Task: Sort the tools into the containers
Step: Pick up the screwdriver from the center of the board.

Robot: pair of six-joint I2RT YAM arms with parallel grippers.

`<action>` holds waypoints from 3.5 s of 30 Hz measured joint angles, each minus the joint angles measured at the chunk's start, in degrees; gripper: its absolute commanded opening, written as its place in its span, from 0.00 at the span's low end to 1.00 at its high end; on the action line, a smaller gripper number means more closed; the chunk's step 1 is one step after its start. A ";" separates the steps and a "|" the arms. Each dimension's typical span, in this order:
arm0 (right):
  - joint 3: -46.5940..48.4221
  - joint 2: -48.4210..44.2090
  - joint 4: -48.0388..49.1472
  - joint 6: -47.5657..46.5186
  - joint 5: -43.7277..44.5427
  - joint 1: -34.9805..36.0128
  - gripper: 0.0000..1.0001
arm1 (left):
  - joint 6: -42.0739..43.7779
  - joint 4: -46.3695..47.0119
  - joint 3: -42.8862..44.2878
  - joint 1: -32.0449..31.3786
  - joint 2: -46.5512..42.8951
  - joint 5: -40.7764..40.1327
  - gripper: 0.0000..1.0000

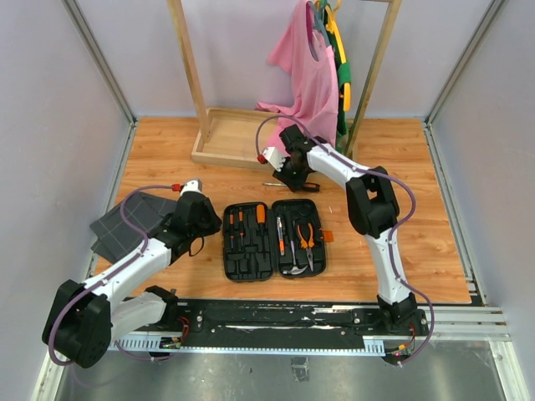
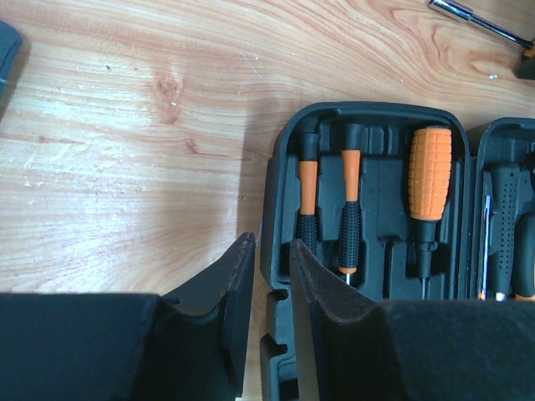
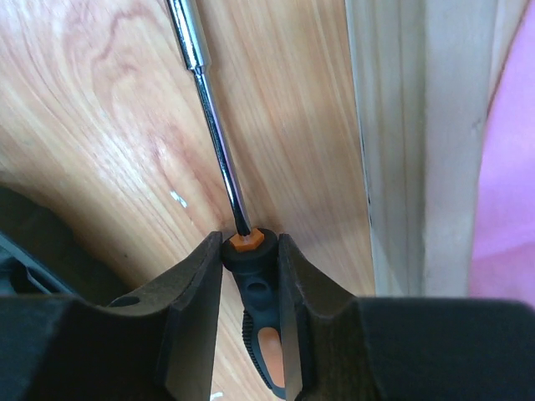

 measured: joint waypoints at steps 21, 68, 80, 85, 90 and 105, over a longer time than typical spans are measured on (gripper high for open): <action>-19.02 -23.61 7.32 9.77 0.63 2.05 0.01 | -0.02 -0.24 0.00 0.00 -10.84 0.42 0.46; -64.11 -39.30 77.09 90.86 -7.78 18.12 0.01 | -8.26 15.98 3.76 0.00 -1.75 16.55 0.51; -62.77 -37.42 79.03 91.58 -9.73 18.16 0.01 | -9.60 18.38 3.72 0.00 0.44 19.17 0.04; -61.05 -36.89 77.11 89.61 -9.99 18.16 0.20 | -9.62 18.86 3.72 0.02 0.31 19.19 0.01; -60.30 -37.29 75.47 87.65 -9.94 18.16 0.45 | -9.33 18.69 3.72 0.02 -0.22 18.88 0.01; -59.93 -42.99 71.58 82.40 -7.80 18.14 0.73 | -7.63 15.23 3.72 0.00 -1.84 17.75 0.00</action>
